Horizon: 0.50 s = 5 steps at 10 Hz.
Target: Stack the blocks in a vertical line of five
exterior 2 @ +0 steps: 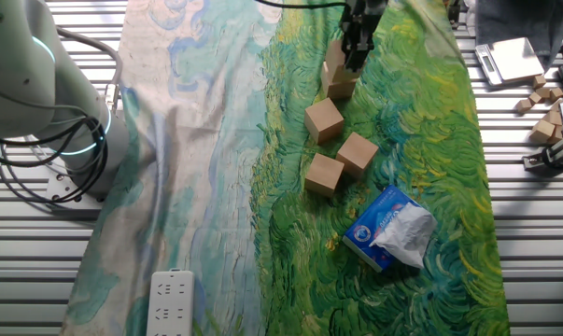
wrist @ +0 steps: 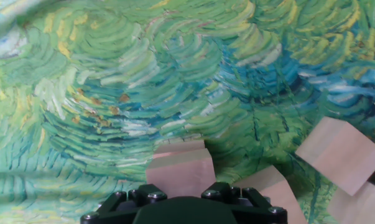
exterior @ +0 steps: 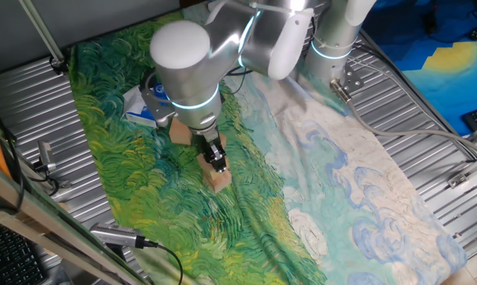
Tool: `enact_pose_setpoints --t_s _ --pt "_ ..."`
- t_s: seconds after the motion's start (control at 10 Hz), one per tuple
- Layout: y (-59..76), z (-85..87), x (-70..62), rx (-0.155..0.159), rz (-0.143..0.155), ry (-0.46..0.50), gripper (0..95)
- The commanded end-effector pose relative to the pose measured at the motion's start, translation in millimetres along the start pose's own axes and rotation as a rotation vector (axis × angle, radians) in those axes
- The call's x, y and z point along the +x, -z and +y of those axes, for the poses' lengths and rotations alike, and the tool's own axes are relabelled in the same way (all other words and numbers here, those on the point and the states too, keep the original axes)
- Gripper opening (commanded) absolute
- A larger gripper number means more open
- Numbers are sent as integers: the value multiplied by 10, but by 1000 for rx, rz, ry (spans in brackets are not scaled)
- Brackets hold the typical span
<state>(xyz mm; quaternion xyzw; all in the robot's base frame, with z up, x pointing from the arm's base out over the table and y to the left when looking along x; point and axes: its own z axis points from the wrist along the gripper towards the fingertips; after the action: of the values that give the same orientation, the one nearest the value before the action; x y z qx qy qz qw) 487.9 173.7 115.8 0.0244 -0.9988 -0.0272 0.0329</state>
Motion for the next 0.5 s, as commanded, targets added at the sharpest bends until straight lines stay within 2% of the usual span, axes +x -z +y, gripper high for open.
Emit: enact_pose_setpoints --t_s 0.1,0.5 --pt "-18 -17 24 -1 -6 2 0" --pt "-84 -2 26 2 -19 -2 0"
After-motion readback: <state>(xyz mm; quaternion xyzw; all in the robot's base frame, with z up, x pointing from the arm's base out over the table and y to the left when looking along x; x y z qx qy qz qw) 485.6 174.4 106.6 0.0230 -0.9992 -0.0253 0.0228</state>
